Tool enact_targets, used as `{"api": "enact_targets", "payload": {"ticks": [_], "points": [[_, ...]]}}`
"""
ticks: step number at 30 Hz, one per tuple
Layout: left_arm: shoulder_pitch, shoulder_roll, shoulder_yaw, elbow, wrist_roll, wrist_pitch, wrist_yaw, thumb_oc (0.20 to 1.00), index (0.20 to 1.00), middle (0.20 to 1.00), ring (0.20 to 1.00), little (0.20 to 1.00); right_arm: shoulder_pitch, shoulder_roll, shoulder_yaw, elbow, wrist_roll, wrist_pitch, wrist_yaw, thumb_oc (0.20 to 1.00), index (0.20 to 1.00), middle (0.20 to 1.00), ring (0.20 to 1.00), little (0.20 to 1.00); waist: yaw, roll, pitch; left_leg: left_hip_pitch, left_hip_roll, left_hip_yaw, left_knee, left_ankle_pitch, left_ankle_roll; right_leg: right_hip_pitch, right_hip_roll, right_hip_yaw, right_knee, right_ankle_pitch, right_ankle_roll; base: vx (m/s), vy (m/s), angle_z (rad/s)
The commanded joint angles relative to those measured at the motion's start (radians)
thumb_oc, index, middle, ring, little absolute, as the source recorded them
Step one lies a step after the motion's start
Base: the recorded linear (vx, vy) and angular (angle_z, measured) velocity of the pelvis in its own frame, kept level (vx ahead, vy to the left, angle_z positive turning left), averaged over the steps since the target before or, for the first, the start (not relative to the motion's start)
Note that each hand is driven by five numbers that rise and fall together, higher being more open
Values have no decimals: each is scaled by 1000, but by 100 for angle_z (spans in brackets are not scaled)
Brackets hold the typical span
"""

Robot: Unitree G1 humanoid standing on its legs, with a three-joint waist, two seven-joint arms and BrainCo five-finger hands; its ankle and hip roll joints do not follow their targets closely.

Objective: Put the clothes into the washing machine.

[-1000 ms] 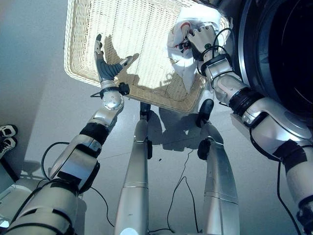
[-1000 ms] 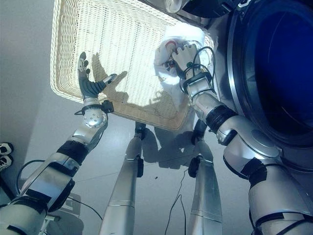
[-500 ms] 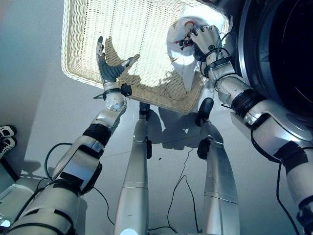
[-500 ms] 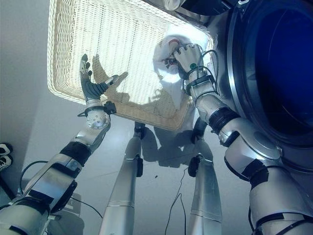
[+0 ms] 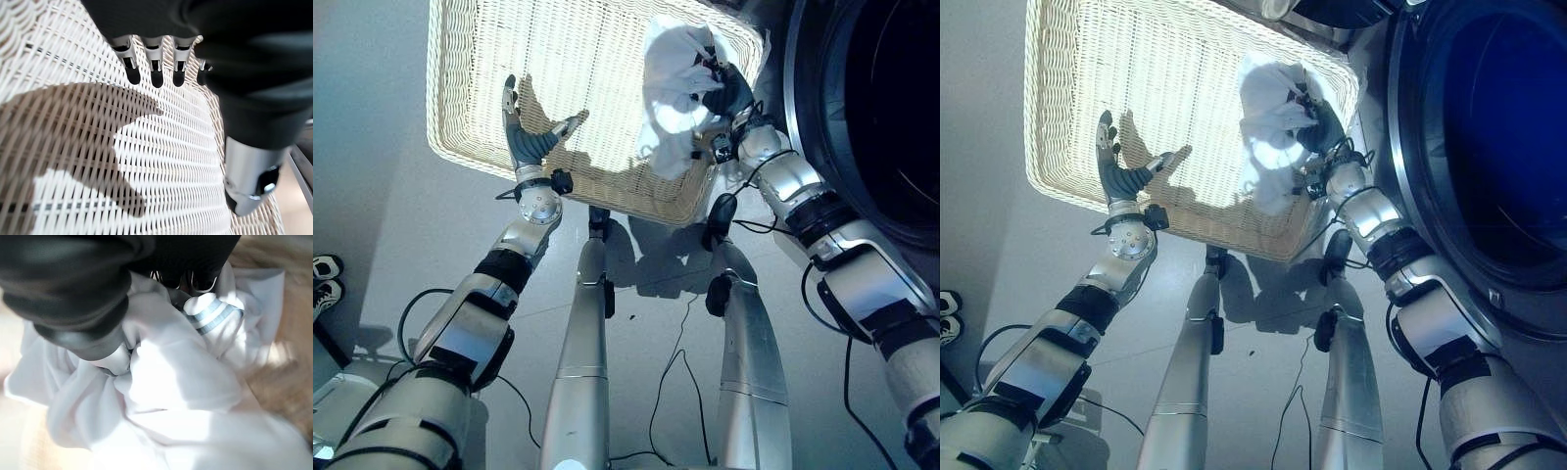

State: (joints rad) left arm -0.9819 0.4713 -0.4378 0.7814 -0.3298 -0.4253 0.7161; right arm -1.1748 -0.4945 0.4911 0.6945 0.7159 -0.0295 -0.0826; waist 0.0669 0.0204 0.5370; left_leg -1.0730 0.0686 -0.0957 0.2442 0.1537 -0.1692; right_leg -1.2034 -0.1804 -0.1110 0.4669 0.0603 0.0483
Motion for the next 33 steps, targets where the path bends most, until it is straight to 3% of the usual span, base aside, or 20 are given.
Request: {"api": "enact_targets", "payload": {"ticks": [1, 7, 12, 16, 22, 23, 26, 33], "points": [[16, -17, 82, -31, 11, -35, 17, 1000, 1000, 1000, 1000, 1000, 95, 42, 47, -43, 185, -36, 114, 200, 200, 200, 200, 200, -18, 41, -17, -25, -113, 79, 46, -20, 96, 18, 83, -72, -79, 79, 67, -2, 28, -3], [25, -20, 77, -46, 13, -25, 33, 1000, 1000, 1000, 1000, 1000, 130, 58, -4, -107, 467, -41, 299, 200, 200, 200, 200, 200, -26, 41, -17, -13, -109, 80, 28, -17, 91, 25, 84, -66, -93, 82, 71, -1, 7, -1], [34, -14, 75, -47, 11, -30, 35, 1000, 1000, 1000, 1000, 1000, 151, 61, -34, -147, 579, -67, 389, 200, 200, 200, 200, 200, -28, 42, -17, -7, -109, 79, 23, -16, 90, 31, 84, -64, -99, 81, 74, 0, 0, 0], [55, 9, 80, -48, 8, -50, 35, 1000, 1000, 1000, 1000, 1000, 188, 31, -102, -213, 725, -174, 502, 200, 200, 200, 200, 200, -37, 38, -17, -4, -105, 79, 19, -18, 90, 40, 82, -64, -106, 81, 80, 0, 0, 0], [70, 21, 86, -52, 7, -59, 35, 1000, 1000, 1000, 1000, 1000, 203, 9, -151, -250, 771, -235, 528, 200, 200, 200, 200, 200, -44, 33, -17, 1, -101, 81, 15, -20, 90, 46, 83, -63, -109, 82, 84, 0, 0, 0], [80, 39, 91, -53, 2, -63, 31, 1000, 1000, 1000, 1000, 1000, 228, -15, -211, -279, 830, -302, 551, 200, 200, 200, 200, 200, -55, 26, -17, 6, -94, 84, 11, -24, 90, 53, 85, -59, -114, 82, 89, 0, 0, 0], [79, 56, 99, -37, -3, -69, 27, 1000, 1000, 1000, 1000, 1000, 240, -43, -283, -271, 861, -371, 464, 200, 200, 200, 200, 200, -69, 17, -17, 6, -87, 88, 15, -30, 89, 54, 87, -54, -114, 84, 93, 0, 0, 0], [75, 75, 96, -3, -25, -95, 27, 1000, 1000, 1000, 1000, 1000, 256, -86, -401, -163, 941, -443, 333, 200, 200, 200, 200, 200, -81, 13, -17, 9, -78, 90, 7, -36, 85, 55, 89, -44, -118, 86, 97, -3, 11, -6]]}}
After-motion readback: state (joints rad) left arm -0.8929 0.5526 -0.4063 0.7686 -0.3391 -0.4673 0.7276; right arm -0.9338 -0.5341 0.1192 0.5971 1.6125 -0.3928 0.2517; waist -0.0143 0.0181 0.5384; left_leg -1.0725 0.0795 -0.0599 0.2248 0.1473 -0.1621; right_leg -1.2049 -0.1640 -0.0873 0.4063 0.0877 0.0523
